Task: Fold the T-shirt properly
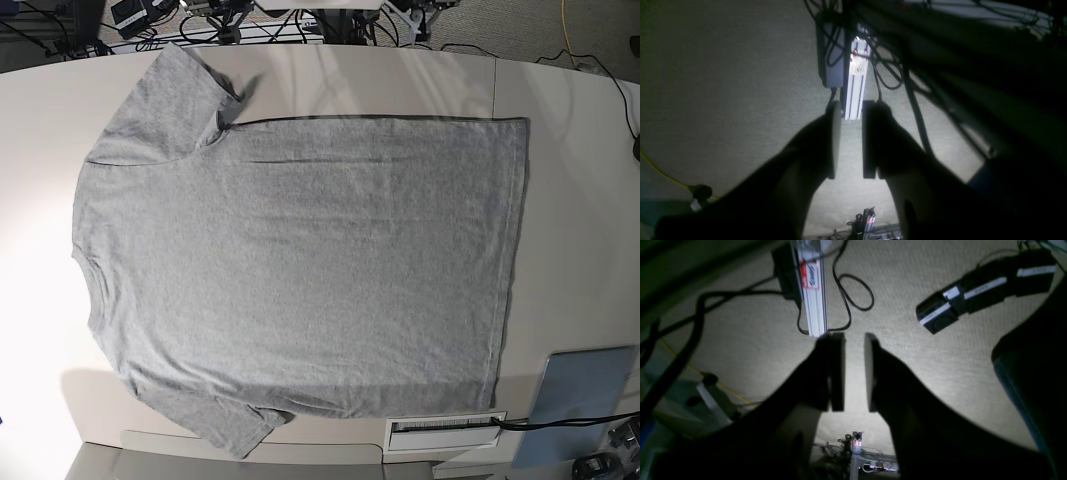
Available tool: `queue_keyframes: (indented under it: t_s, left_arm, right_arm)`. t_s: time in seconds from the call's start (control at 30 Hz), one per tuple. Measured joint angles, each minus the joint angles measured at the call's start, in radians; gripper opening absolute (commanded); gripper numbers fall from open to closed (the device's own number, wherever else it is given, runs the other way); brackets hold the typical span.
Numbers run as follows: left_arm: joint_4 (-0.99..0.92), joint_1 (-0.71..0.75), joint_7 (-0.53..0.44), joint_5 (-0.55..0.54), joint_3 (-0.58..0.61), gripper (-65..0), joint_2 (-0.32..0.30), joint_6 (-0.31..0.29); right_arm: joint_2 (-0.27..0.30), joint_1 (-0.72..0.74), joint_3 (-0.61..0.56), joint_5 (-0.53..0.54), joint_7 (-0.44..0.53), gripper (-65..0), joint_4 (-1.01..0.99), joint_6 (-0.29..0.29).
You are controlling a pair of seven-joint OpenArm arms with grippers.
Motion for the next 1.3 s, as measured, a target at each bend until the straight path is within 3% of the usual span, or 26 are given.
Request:
queue_keyframes:
  t_s: [0.2, 0.33, 0.47, 0.63, 0.83, 0.93, 1.17, 1.27, 1.3]
  left_arm:
    - [0.162, 0.098, 0.033, 0.004, 0.000, -51.8, 0.000, -0.157]
    - [0.304, 0.185, 0.089, -0.078, 0.000, -51.9, 0.001, -0.184]
    - [0.461, 0.294, 0.130, -0.172, 0.001, -52.8, 0.001, -0.194]
    - [0.700, 0.443, 0.141, -0.272, 0.003, -54.5, 0.003, -0.306]
    - [1.031, 0.614, 0.319, -0.453, 0.003, -54.5, -0.005, -0.356]
    - [1.196, 0.681, 0.349, -0.518, 0.007, -54.5, -0.040, -0.377]
    - [1.537, 0.775, 0.357, -0.525, 0.003, -54.4, -0.156, -0.391]
    - [1.637, 0.770, 0.352, -0.503, 0.006, -53.8, -0.199, -0.476]
    - [1.660, 0.766, 0.355, -0.481, 0.006, -51.7, -0.212, -0.475]
  right_arm:
    - [0.000, -0.058, 0.000, 0.000, 0.012, -53.9, 0.023, 0.000]
    - [0.025, -0.162, 0.000, -0.001, 0.015, -53.9, 0.144, 0.000]
    - [0.092, -0.290, 0.000, -0.003, 0.014, -53.9, 0.349, 0.000]
    - [0.187, -0.480, 0.000, 0.026, -0.008, -53.9, 0.652, 0.000]
    - [0.339, -0.690, 0.000, 0.114, -0.104, -53.9, 1.027, -0.006]
    - [0.394, -0.796, 0.027, 0.114, -0.135, -53.9, 1.206, -0.002]
    - [0.409, -0.979, 0.244, 0.114, -0.223, -53.9, 1.571, 0.018]
    - [0.411, -1.021, 0.336, 0.111, -0.285, -53.9, 1.708, 0.109]
    - [0.410, -1.029, 0.361, 0.114, -0.315, -53.9, 1.749, 0.140]
